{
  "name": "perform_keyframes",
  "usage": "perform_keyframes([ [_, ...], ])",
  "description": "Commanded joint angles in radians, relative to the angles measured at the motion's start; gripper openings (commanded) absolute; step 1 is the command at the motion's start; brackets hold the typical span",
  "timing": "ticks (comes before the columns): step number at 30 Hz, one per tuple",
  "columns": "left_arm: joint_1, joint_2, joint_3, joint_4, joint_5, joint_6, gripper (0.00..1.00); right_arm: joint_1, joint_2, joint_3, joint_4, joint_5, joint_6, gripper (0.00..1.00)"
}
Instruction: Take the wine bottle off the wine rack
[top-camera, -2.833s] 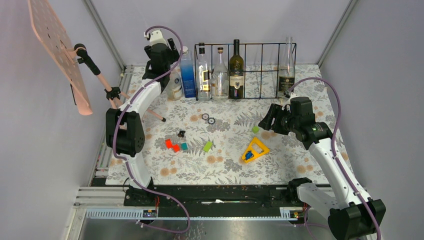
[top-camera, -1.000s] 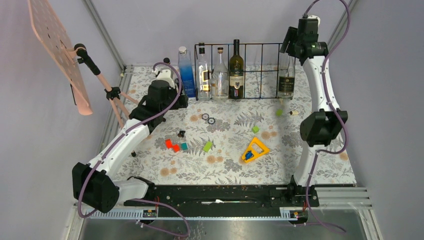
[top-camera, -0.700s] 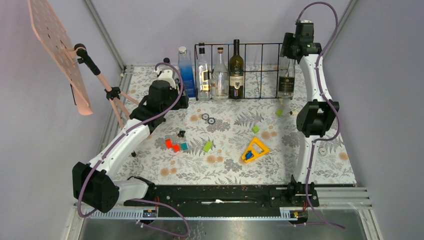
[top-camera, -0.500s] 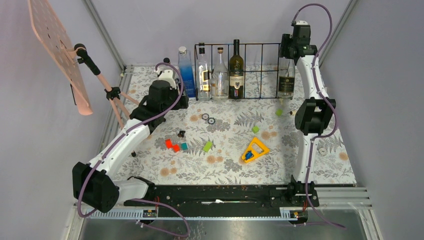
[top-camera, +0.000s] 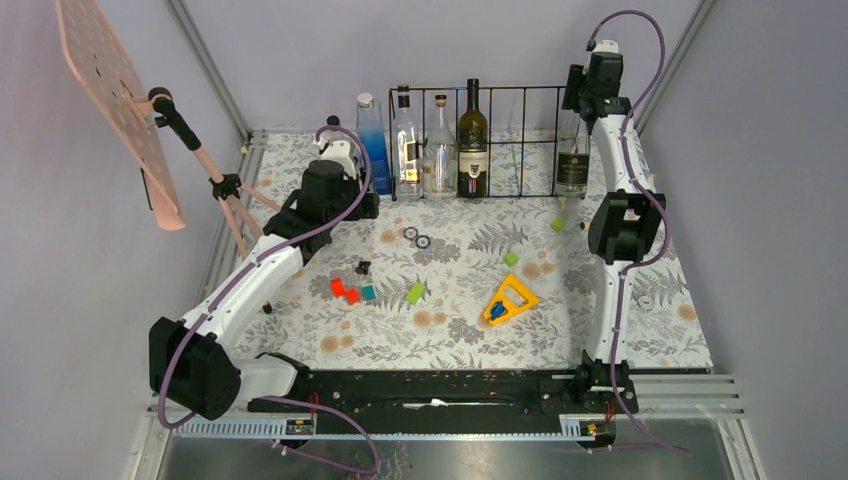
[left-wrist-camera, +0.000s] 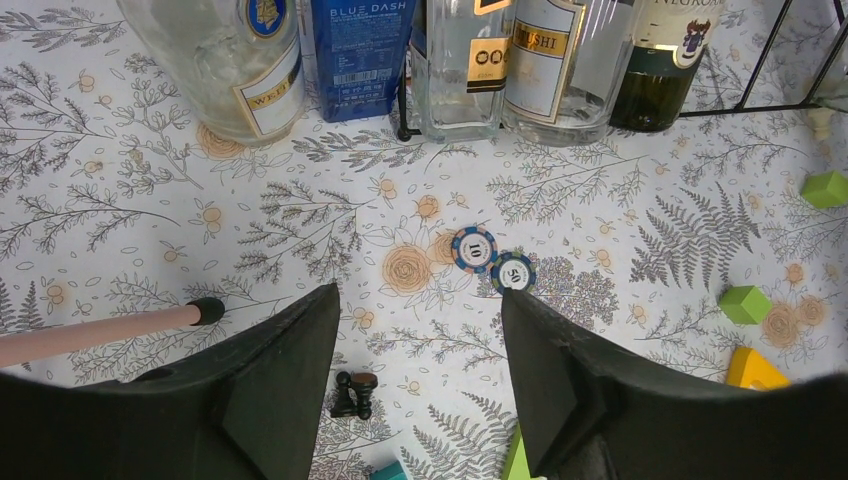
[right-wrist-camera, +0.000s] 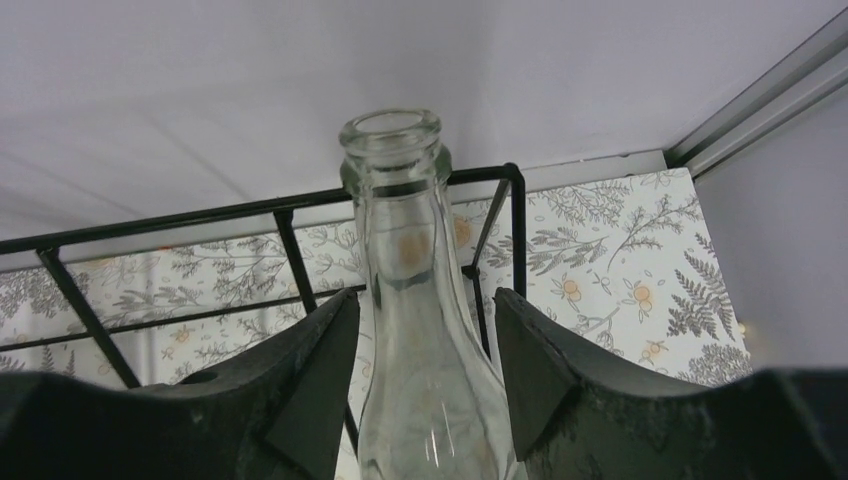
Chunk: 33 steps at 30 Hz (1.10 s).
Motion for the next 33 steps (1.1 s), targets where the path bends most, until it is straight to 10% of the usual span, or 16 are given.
perform_keyframes([
  [1, 0.0, -0.012, 0.042, 0.03, 0.005, 0.019, 0.65, -0.004, 0.034, 0.054, 0.1, -0.011, -0.012, 0.58],
  [16, 0.001, -0.034, 0.032, 0.032, -0.019, 0.036, 0.65, -0.014, 0.087, 0.032, 0.243, -0.054, 0.005, 0.54],
  [27, 0.002, -0.031, 0.041, 0.029, -0.025, 0.039, 0.65, -0.016, -0.002, -0.092, 0.354, -0.06, 0.05, 0.0],
  [33, 0.004, -0.038, 0.046, 0.026, -0.031, 0.041, 0.65, -0.016, -0.151, -0.285, 0.493, -0.09, -0.021, 0.0],
])
